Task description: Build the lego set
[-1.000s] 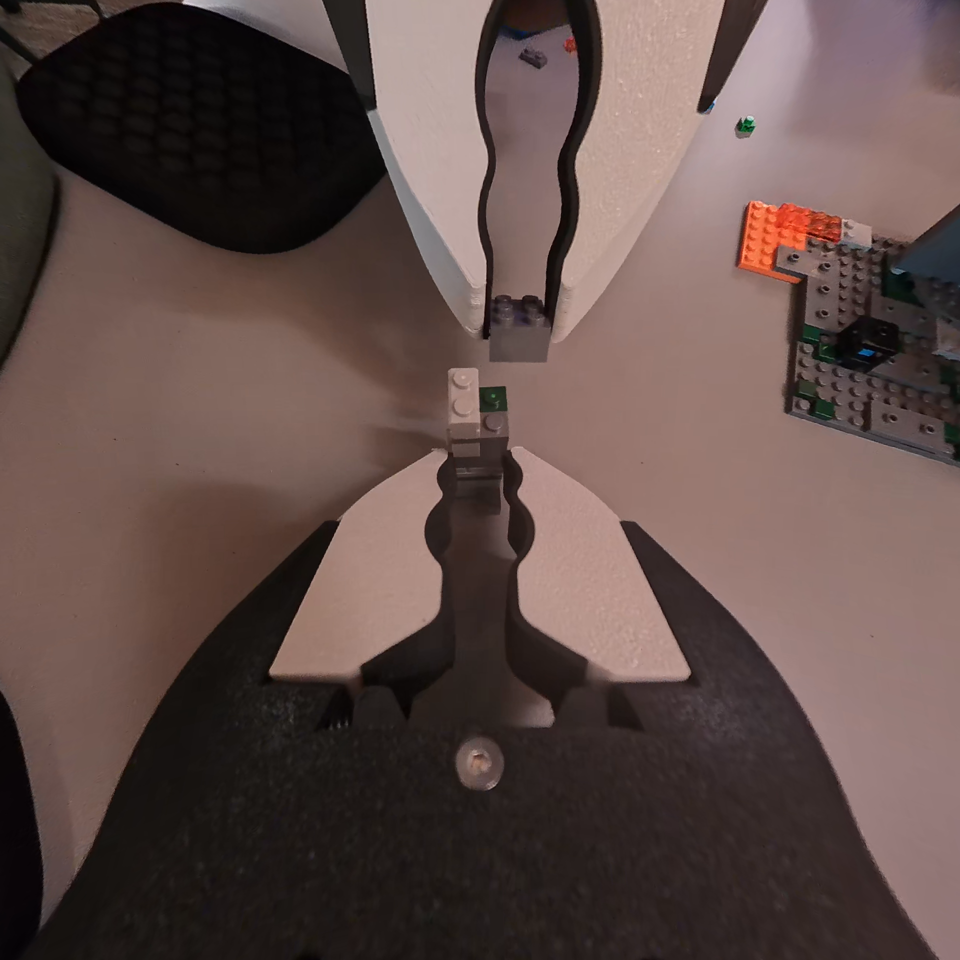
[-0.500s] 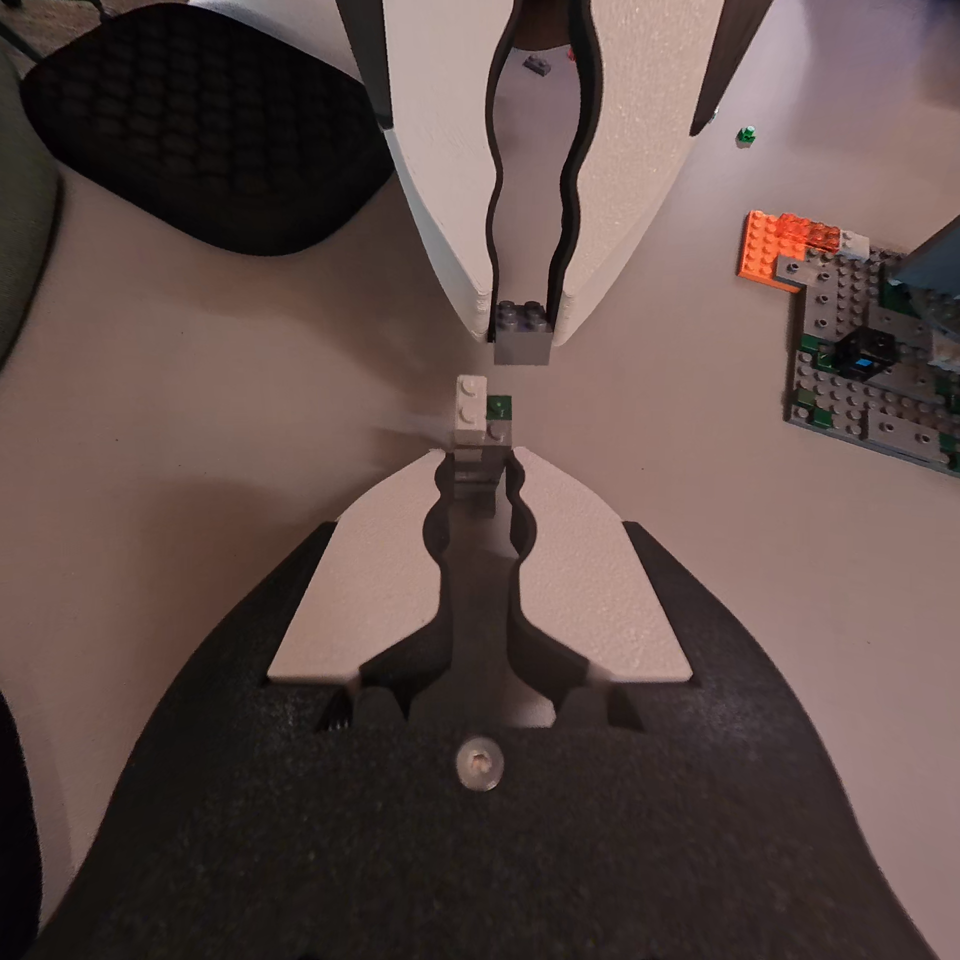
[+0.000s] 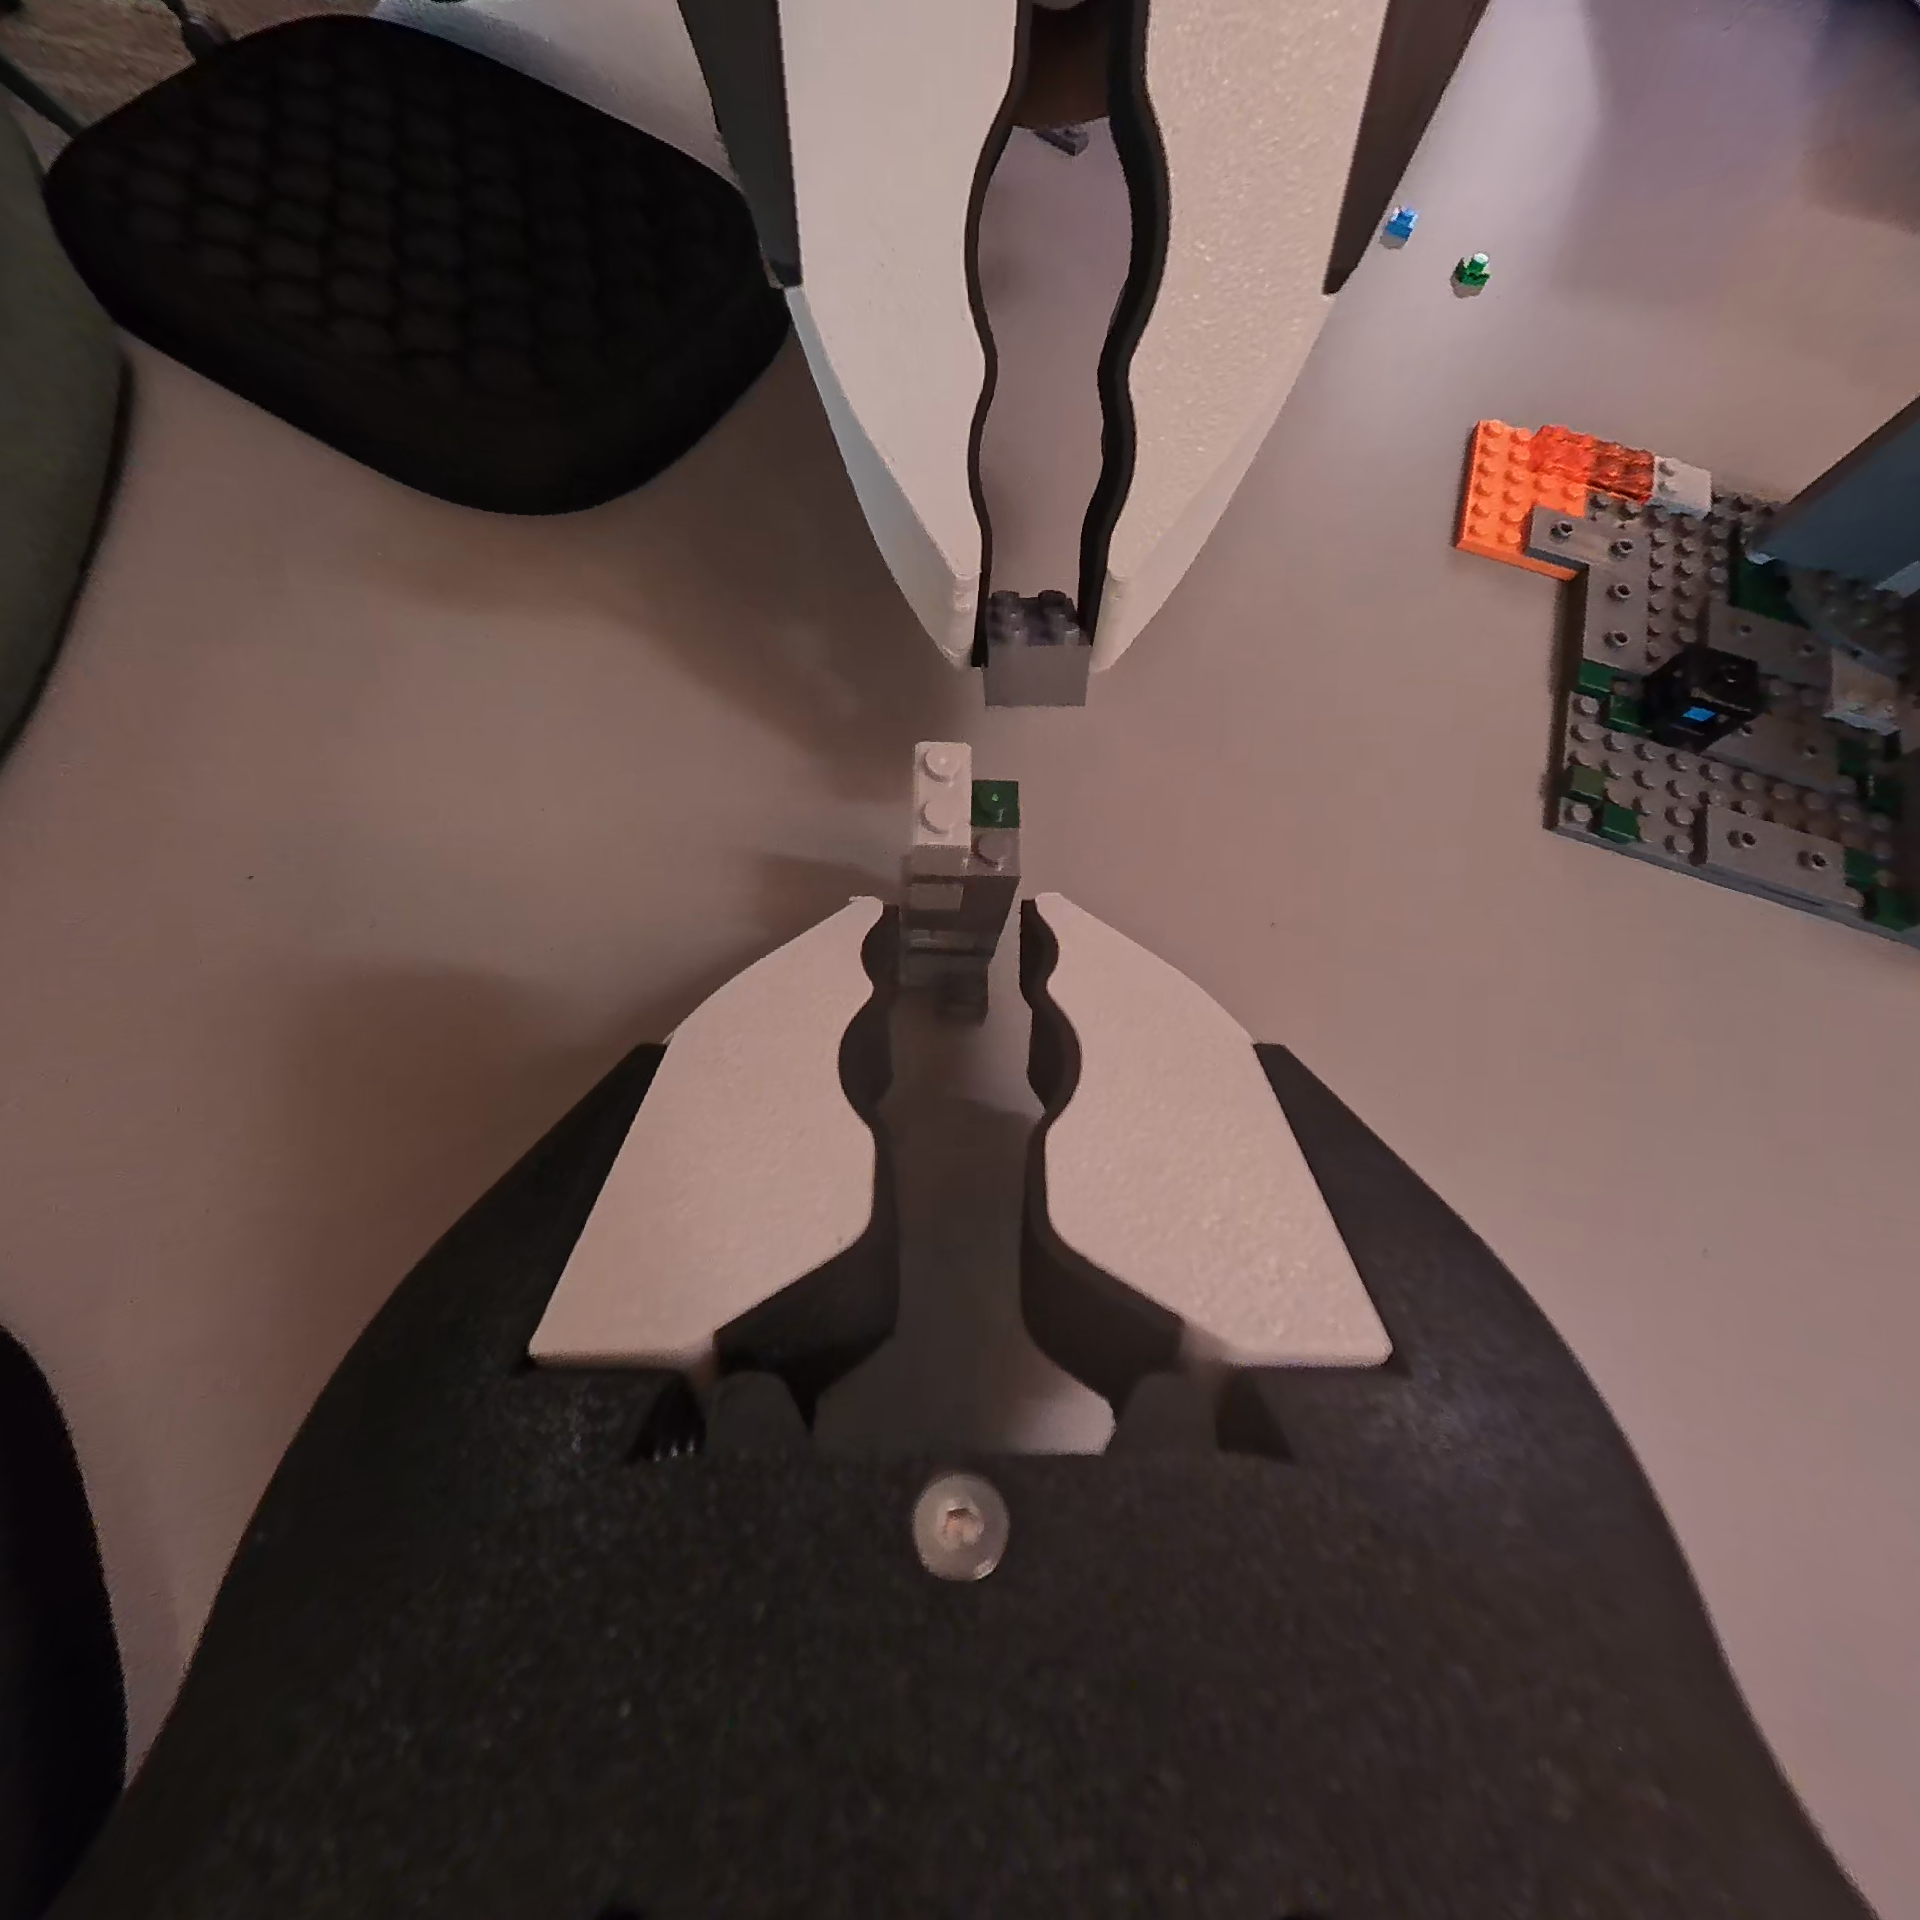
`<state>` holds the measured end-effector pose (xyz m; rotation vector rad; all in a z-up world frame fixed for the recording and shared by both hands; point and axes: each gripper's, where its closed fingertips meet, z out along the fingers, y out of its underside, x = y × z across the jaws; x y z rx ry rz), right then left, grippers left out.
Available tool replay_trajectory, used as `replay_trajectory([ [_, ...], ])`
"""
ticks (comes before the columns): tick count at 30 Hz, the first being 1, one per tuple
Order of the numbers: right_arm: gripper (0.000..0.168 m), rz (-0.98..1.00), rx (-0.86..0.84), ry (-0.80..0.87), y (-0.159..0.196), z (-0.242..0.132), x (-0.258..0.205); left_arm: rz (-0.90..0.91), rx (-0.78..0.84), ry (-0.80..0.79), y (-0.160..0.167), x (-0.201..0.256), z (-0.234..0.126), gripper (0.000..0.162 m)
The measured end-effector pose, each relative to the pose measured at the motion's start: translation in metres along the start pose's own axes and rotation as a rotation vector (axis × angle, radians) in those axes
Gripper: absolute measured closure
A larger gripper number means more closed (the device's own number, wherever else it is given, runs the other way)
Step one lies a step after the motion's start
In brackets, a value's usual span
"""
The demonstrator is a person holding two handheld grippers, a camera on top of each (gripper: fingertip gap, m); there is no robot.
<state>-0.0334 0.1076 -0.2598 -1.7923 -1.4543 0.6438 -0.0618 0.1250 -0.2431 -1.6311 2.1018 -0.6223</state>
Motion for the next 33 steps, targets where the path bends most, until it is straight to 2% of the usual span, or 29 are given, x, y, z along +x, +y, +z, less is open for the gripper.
replay_trajectory([
  [13,0.148,-0.005,0.009,0.002,-0.005,-0.001,-0.001,-0.016,0.002,0.003,0.008,0.001,0.005,0.146],
  [25,0.152,-0.136,0.041,-0.245,-0.003,-0.005,-0.006,-0.041,0.021,0.012,0.016,0.002,0.005,0.146],
  [30,0.151,-0.155,0.033,-0.273,-0.003,-0.006,-0.005,-0.06,0.016,0.02,0.022,0.0,0.007,0.146],
  [33,0.145,-0.154,0.027,-0.261,-0.005,-0.008,-0.004,-0.066,0.021,0.025,0.023,-0.001,0.009,0.146],
])
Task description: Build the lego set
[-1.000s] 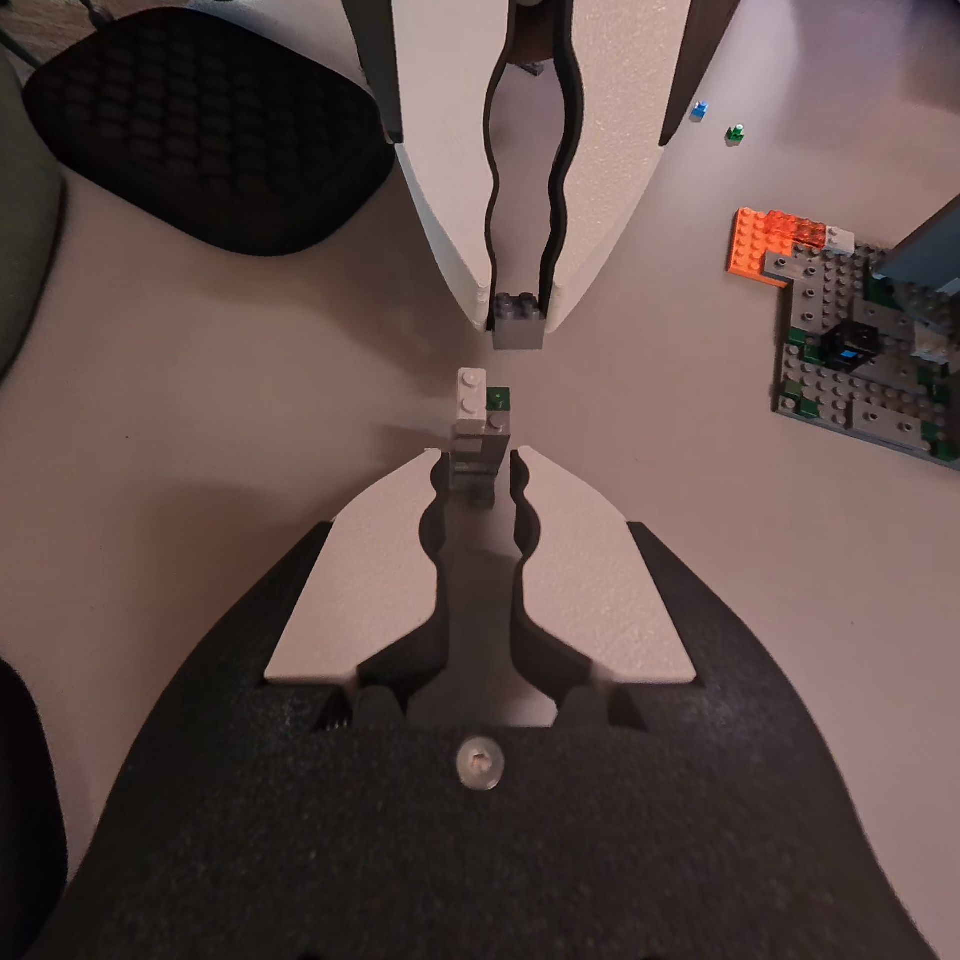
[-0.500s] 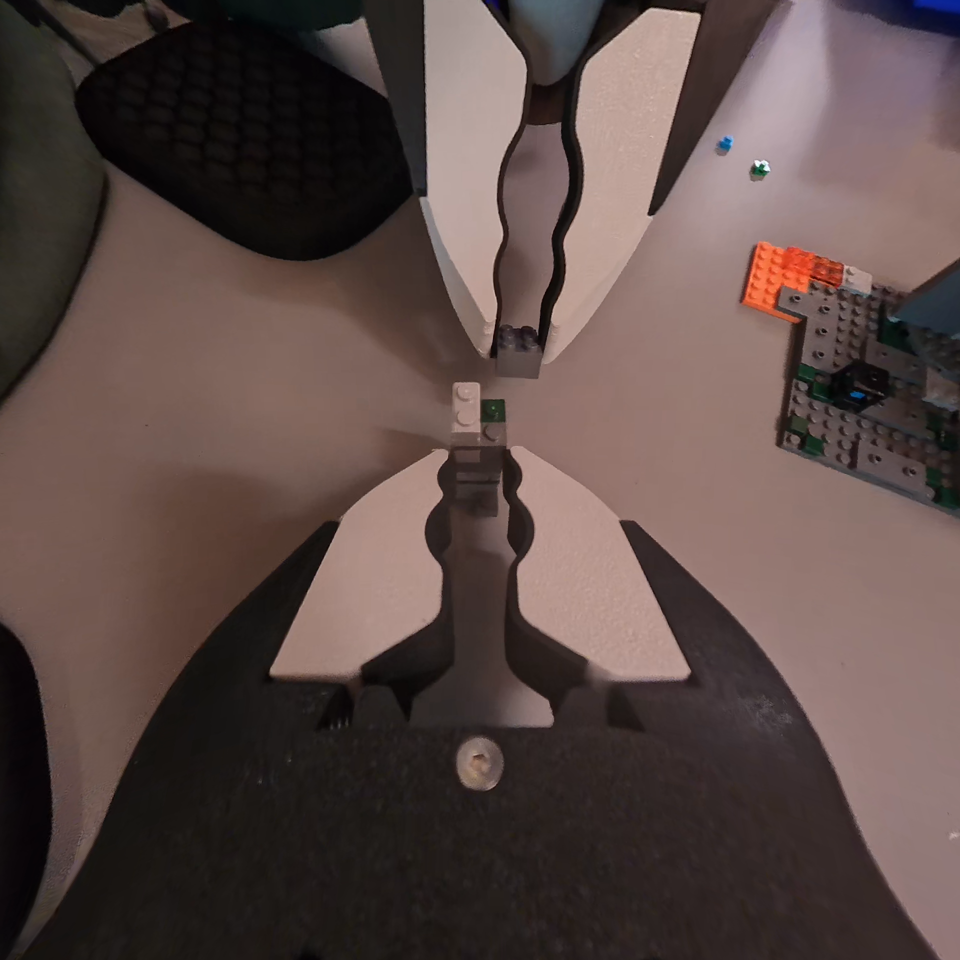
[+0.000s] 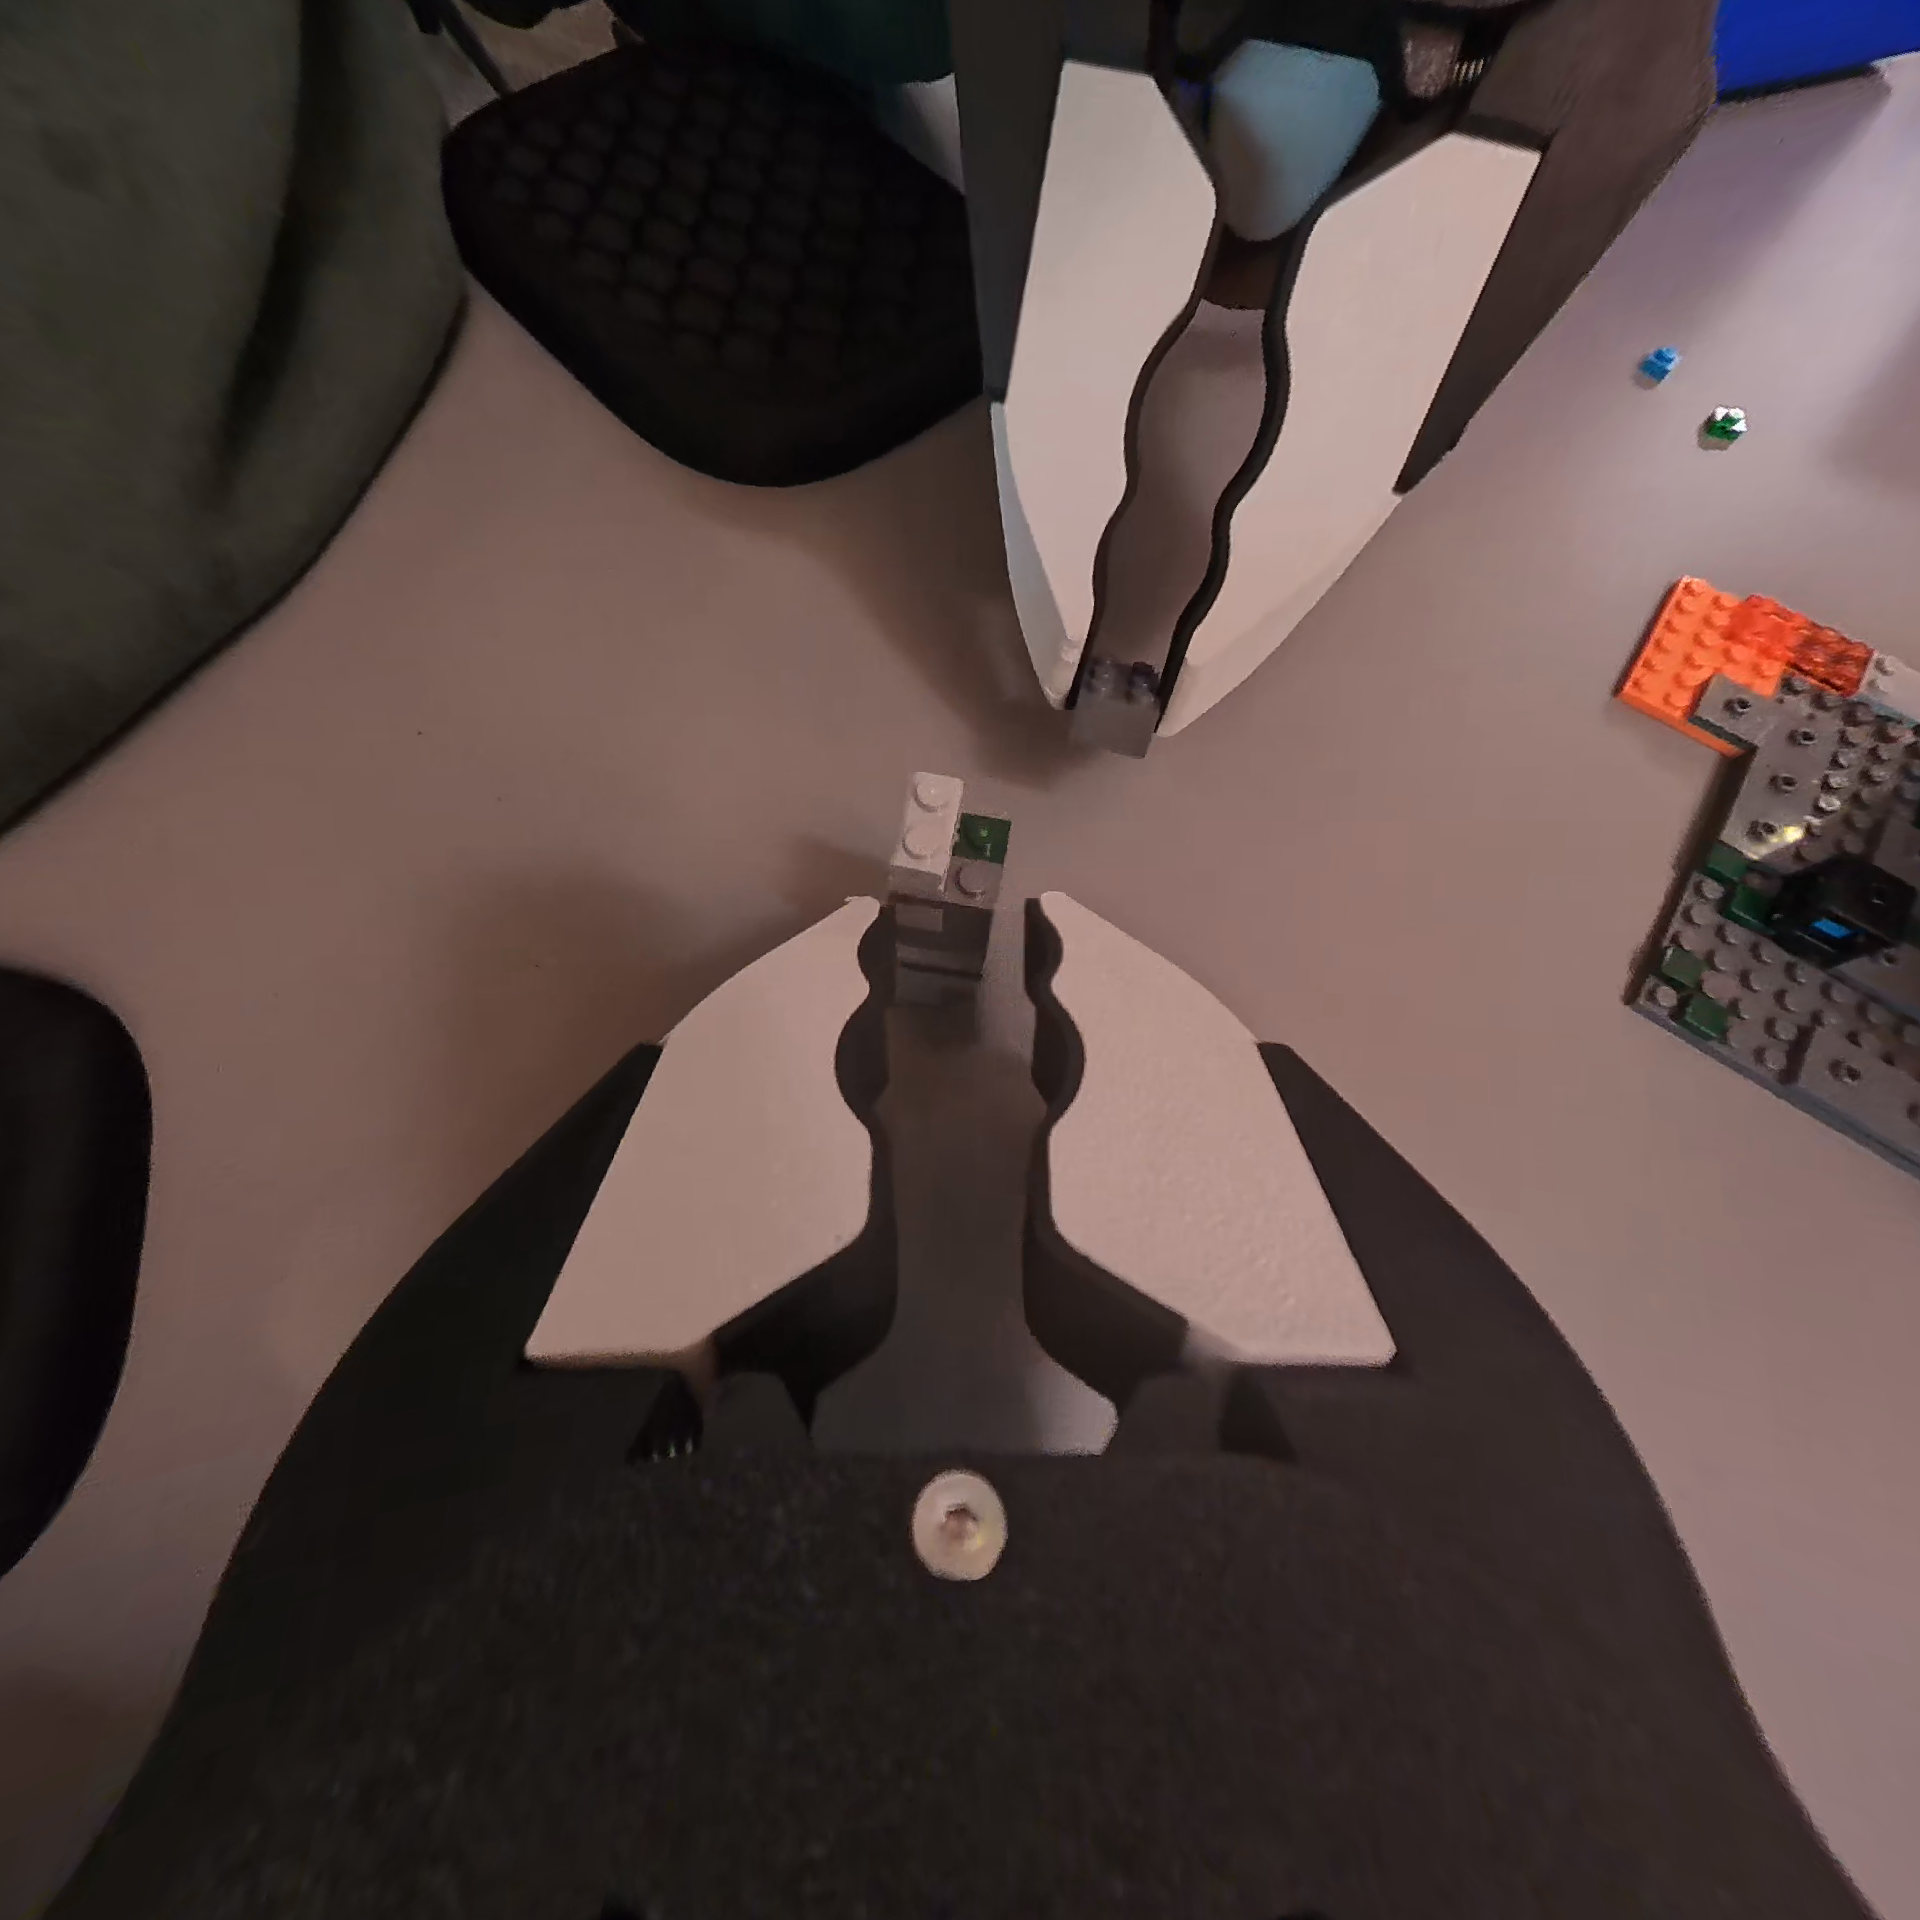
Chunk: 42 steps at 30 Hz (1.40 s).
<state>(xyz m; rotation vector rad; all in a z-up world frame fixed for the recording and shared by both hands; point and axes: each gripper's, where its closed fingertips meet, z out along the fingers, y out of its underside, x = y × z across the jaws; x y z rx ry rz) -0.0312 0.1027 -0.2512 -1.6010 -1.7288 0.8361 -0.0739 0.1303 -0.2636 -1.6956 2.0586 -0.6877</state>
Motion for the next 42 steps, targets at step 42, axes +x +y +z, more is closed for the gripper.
replay_trajectory([
  [42,0.123,0.742,-0.048,0.856,0.002,0.011,-0.008,0.181,0.038,-0.035,-0.033,-0.002,-0.004,0.146],
])
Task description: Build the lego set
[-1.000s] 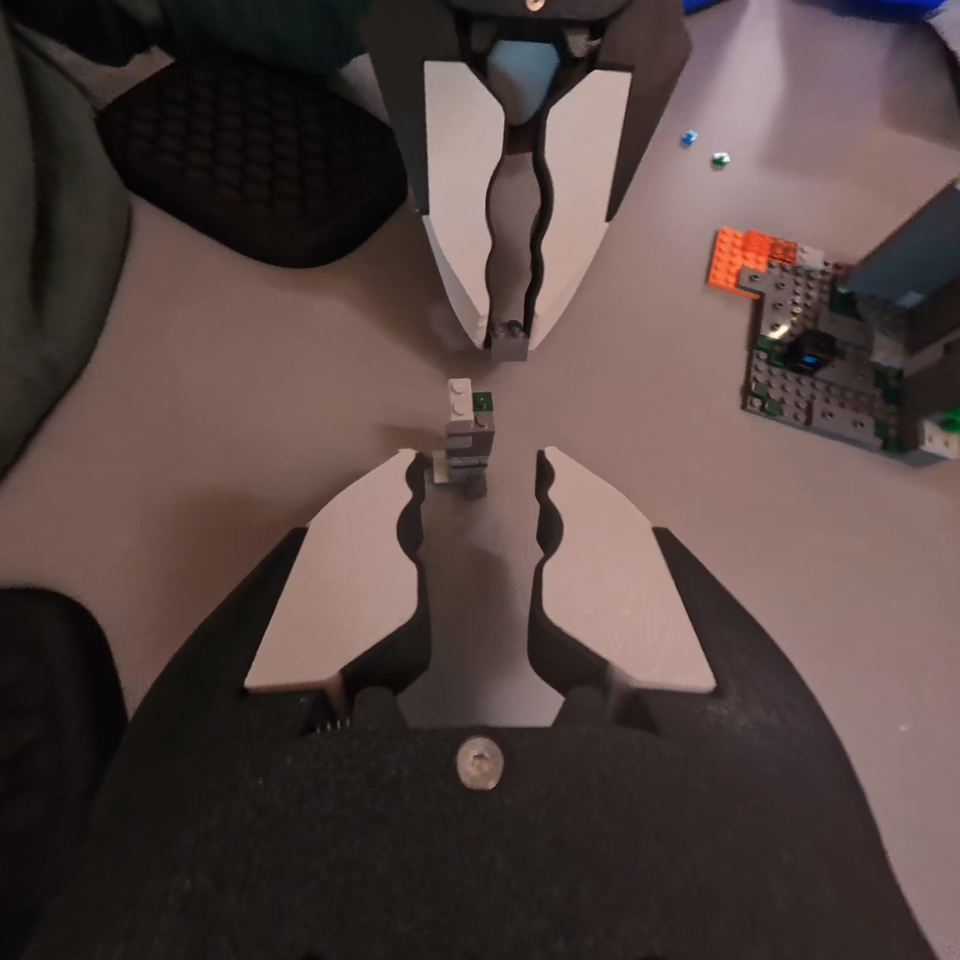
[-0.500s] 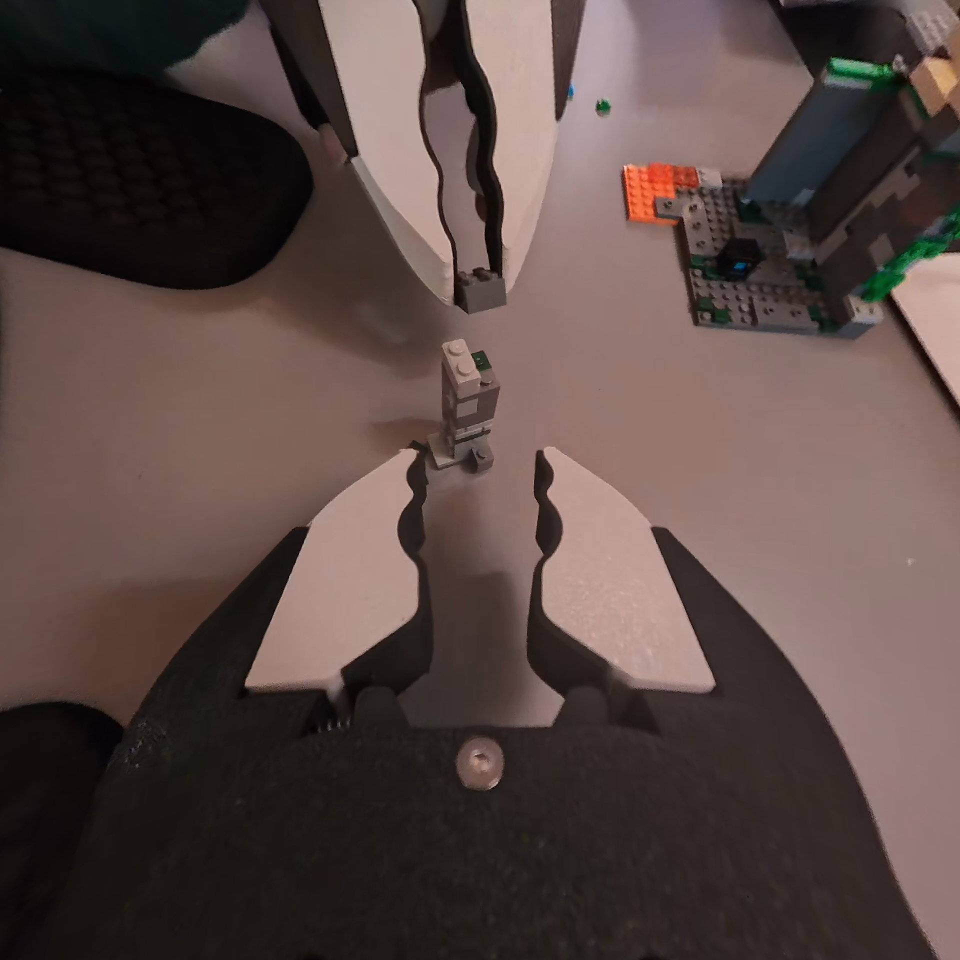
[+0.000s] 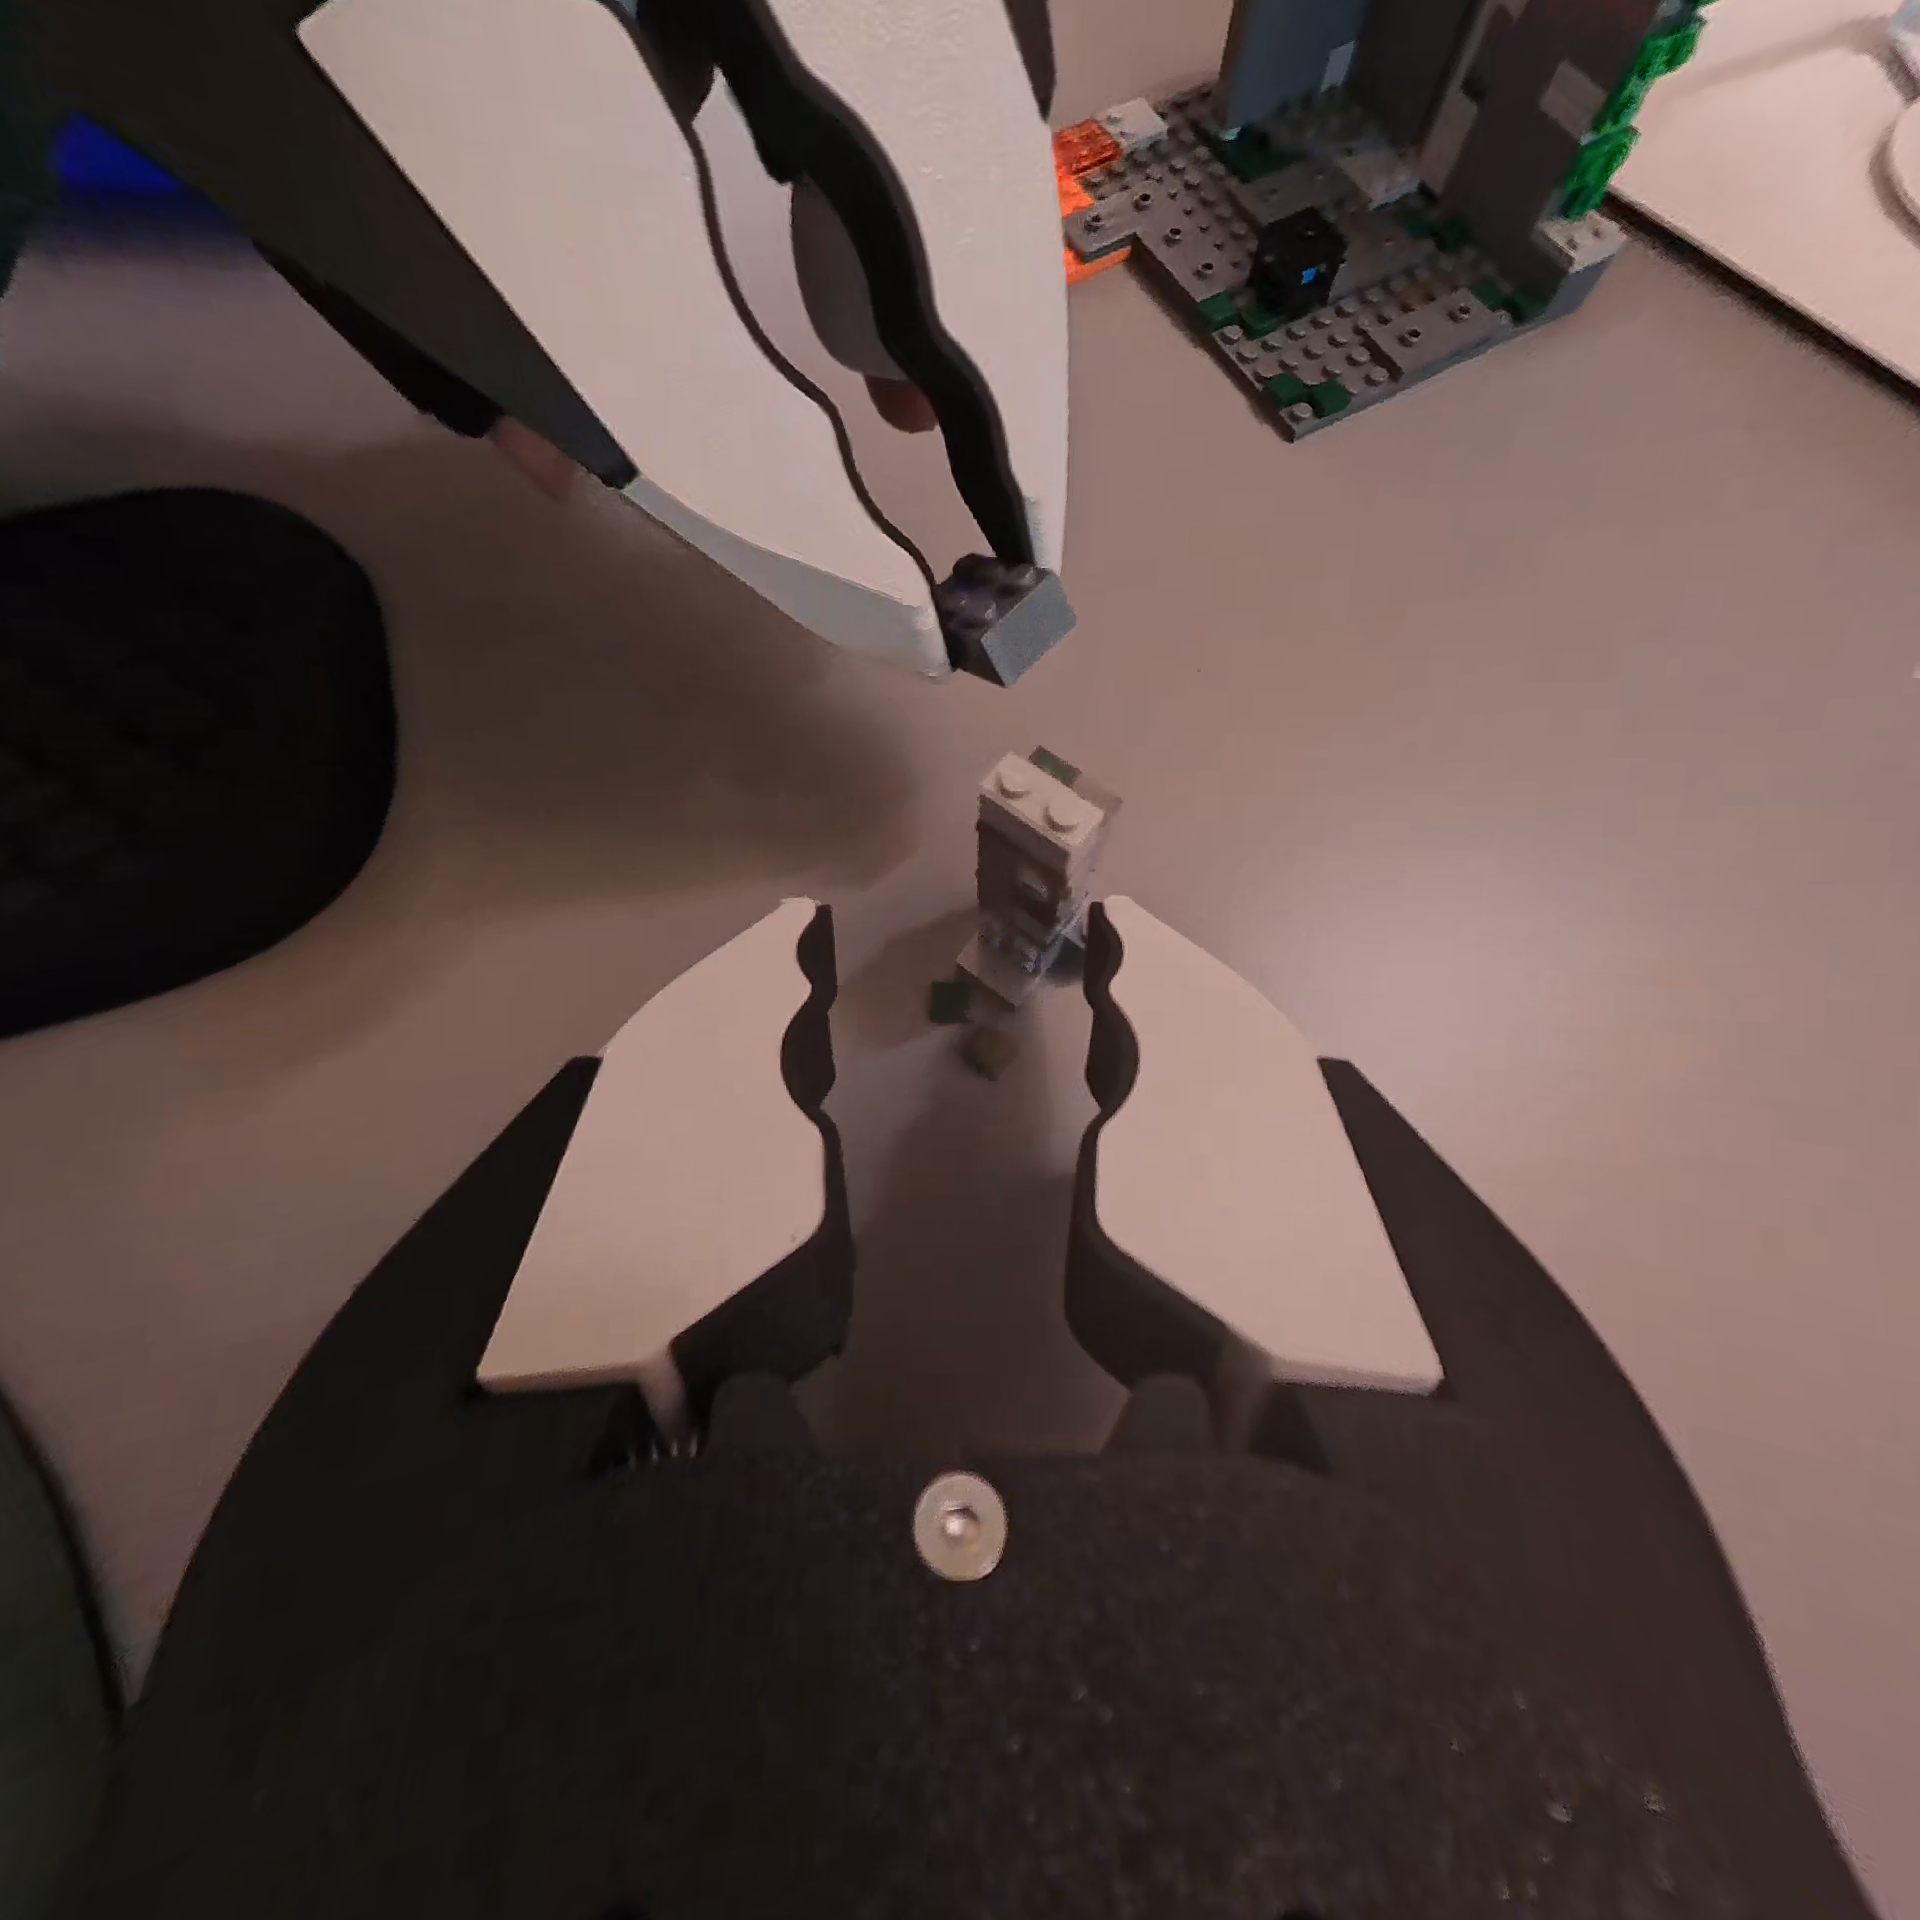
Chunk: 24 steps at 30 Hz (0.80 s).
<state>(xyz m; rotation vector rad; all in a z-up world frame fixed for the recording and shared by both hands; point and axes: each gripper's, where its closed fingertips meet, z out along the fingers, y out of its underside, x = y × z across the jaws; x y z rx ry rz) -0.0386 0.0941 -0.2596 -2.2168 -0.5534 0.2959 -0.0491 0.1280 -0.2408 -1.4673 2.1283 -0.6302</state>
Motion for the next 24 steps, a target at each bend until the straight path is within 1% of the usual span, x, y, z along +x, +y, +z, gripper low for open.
replay_trajectory([
  [3,0.128,0.056,0.009,0.038,-0.001,0.002,0.002,-0.007,0.03,0.0,-0.002,0.0,0.001,0.146],
  [5,0.132,0.075,0.015,0.068,-0.003,0.002,0.005,-0.002,0.015,0.004,0.0,0.001,0.001,0.146],
  [8,0.135,0.071,0.02,0.095,-0.006,0.004,0.01,0.015,0.017,0.0,0.0,0.002,-0.002,0.146],
  [10,0.145,0.058,0.024,0.093,-0.007,0.005,0.013,0.022,0.019,-0.005,-0.001,0.003,-0.004,0.146],
  [12,0.148,0.007,0.02,0.071,-0.008,0.005,0.016,0.031,0.022,-0.003,-0.002,0.004,-0.007,0.146],
  [14,0.148,-0.077,0.009,0.002,-0.007,0.005,0.015,0.045,0.028,0.003,-0.004,0.007,-0.009,0.146],
  [15,0.148,-0.138,0.011,-0.059,-0.008,0.004,0.013,0.051,0.031,0.008,-0.005,0.009,-0.01,0.146],
  [19,0.148,-0.464,0.053,-0.277,-0.005,-0.005,0.003,0.065,0.045,0.055,-0.01,0.016,-0.011,0.146],
  [20,0.148,-0.516,0.065,-0.316,-0.005,-0.006,0.002,0.066,0.043,0.067,-0.011,0.018,-0.011,0.146],
  [24,0.148,-0.566,0.056,-0.475,0.0,-0.009,-0.003,0.072,0.037,0.105,-0.018,0.024,-0.01,0.146],
])
